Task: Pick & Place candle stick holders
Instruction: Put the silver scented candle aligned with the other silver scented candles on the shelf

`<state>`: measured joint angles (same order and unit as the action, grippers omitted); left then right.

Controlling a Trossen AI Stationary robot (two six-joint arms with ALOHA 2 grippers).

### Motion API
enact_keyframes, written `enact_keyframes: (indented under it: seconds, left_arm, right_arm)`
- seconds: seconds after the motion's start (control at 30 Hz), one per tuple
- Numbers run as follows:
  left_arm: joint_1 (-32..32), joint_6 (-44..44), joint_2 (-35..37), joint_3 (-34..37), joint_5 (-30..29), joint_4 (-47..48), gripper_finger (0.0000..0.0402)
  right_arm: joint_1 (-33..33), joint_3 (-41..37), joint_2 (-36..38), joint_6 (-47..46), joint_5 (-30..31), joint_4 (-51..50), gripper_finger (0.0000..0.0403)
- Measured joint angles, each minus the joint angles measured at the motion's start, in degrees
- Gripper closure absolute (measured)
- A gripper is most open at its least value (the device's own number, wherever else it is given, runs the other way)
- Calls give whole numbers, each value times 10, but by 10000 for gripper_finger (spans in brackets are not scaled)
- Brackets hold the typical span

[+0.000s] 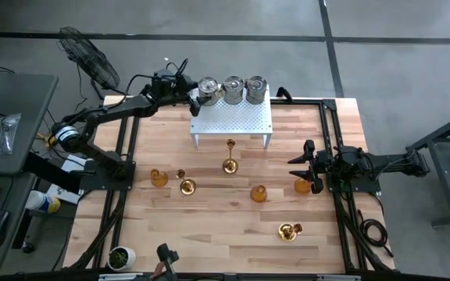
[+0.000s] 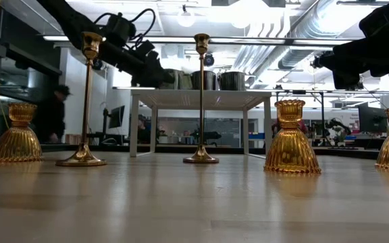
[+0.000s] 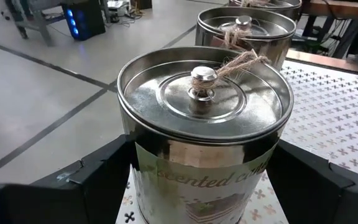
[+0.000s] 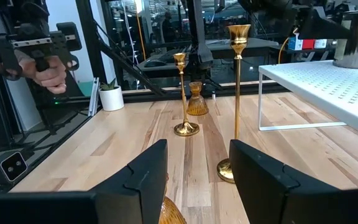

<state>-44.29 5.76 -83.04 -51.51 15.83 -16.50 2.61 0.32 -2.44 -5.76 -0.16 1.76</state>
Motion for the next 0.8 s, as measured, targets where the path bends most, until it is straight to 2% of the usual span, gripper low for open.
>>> enact_keyframes:
  seconds: [0.3, 0.43, 0.8]
  left_arm:
    - [1, 1, -12, -1, -17, -12, 79]
    - [0, -1, -12, -2, -46, -10, 79]
    - [-4, -4, -10, -2, -34, -3, 69]
  right_arm:
    - [0, 0, 0, 0, 0, 0, 238]
    - [0, 0, 0, 0, 0, 0, 238]
    - [0, 0, 0, 0, 0, 0, 238]
